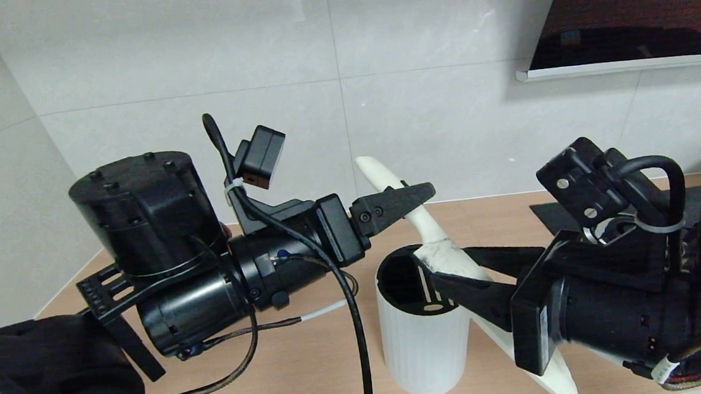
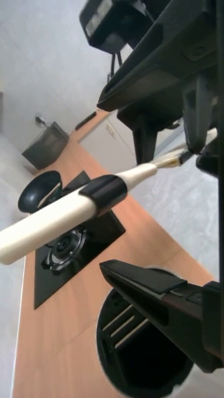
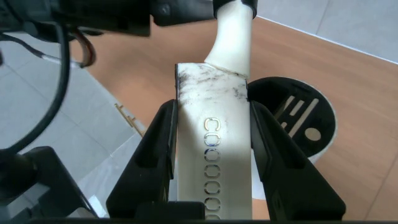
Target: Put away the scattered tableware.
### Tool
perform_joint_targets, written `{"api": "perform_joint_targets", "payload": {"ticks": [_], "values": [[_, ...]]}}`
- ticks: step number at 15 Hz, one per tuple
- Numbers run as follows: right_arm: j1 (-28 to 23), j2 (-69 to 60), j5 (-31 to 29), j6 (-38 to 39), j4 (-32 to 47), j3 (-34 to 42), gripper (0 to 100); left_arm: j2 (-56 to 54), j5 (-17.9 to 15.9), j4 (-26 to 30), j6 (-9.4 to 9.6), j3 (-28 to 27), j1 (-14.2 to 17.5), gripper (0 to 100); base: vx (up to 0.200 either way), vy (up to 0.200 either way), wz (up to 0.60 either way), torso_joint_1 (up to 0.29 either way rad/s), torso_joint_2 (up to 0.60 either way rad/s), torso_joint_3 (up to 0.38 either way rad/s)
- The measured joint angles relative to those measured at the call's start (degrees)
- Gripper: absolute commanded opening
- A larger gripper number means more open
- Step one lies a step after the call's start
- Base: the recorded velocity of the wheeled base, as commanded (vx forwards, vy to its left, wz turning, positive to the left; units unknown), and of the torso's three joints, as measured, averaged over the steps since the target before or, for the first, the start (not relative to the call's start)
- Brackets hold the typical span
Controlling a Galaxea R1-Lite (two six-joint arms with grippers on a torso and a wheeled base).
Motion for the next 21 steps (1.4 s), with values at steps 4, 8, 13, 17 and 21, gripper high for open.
{"api": "perform_joint_targets", "payload": {"ticks": [4, 8, 13, 17, 21], "values": [[1.6, -0.5, 0.0, 0.0, 0.0, 0.4, 0, 0.1, 0.0, -1.3, -0.17, -0.1, -0.1, 100, 0.000, 0.000, 0.00, 0.000, 0.00, 0.000], [2.1, -0.7, 0.6, 0.0, 0.0, 0.7, 0, 0.2, 0.1, -1.3, -0.17, -0.1, -0.1, 100, 0.000, 0.000, 0.00, 0.000, 0.00, 0.000], [2.3, -0.7, 0.8, 0.0, 0.0, 0.8, 0, 0.4, 0.0, -1.3, -0.17, -0.1, -0.1, 100, 0.000, 0.000, 0.00, 0.000, 0.00, 0.000], [2.3, -0.7, 0.8, 0.0, 0.0, 0.9, 0, 0.6, 0.1, -1.5, -0.17, -0.1, -0.1, 0, 0.000, 0.000, 0.00, 0.000, 0.00, 0.000], [2.2, -0.7, 0.8, 0.0, 0.0, 0.8, 0, 0.7, 0.1, -1.5, -0.17, 0.0, -0.1, 0, 0.000, 0.000, 0.00, 0.000, 0.00, 0.000]]}}
